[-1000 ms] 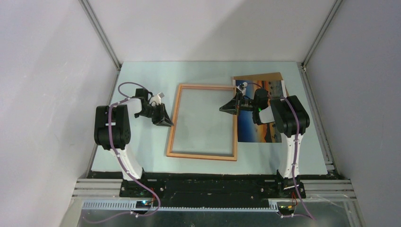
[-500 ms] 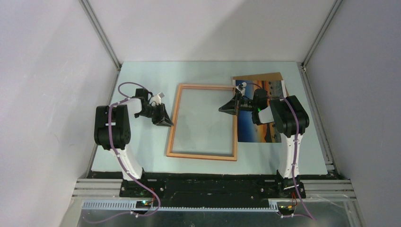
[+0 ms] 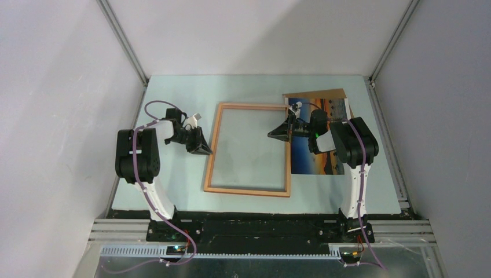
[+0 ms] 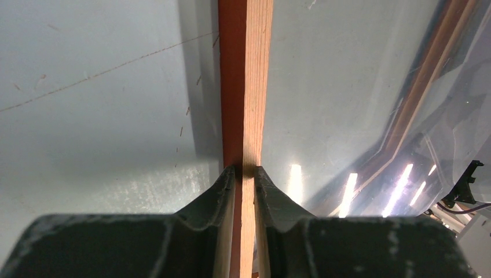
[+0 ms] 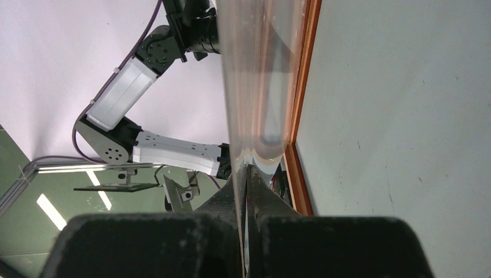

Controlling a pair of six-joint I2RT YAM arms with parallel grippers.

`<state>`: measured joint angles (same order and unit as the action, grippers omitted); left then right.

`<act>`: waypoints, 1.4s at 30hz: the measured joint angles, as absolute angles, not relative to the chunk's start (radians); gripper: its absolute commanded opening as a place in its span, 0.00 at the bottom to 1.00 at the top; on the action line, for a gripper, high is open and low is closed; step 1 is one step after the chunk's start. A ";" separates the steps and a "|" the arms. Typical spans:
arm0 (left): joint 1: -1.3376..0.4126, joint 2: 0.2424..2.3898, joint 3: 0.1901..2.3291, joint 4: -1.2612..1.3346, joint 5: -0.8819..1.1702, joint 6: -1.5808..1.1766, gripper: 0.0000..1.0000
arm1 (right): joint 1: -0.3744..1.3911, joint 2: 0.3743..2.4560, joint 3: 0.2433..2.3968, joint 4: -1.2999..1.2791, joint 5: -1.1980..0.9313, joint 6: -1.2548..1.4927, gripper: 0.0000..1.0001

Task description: Put the photo into the frame

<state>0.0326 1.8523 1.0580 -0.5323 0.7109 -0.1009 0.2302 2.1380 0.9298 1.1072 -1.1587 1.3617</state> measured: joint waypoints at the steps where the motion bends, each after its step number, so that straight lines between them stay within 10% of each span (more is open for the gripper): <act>1: 0.033 1.852 1.058 -0.532 0.711 -0.101 0.21 | 0.230 2.138 0.929 1.106 -1.158 1.362 0.00; 42: 0.033 1.852 1.058 -0.533 0.710 -0.100 0.21 | 0.224 2.138 0.918 0.967 -1.152 1.244 0.00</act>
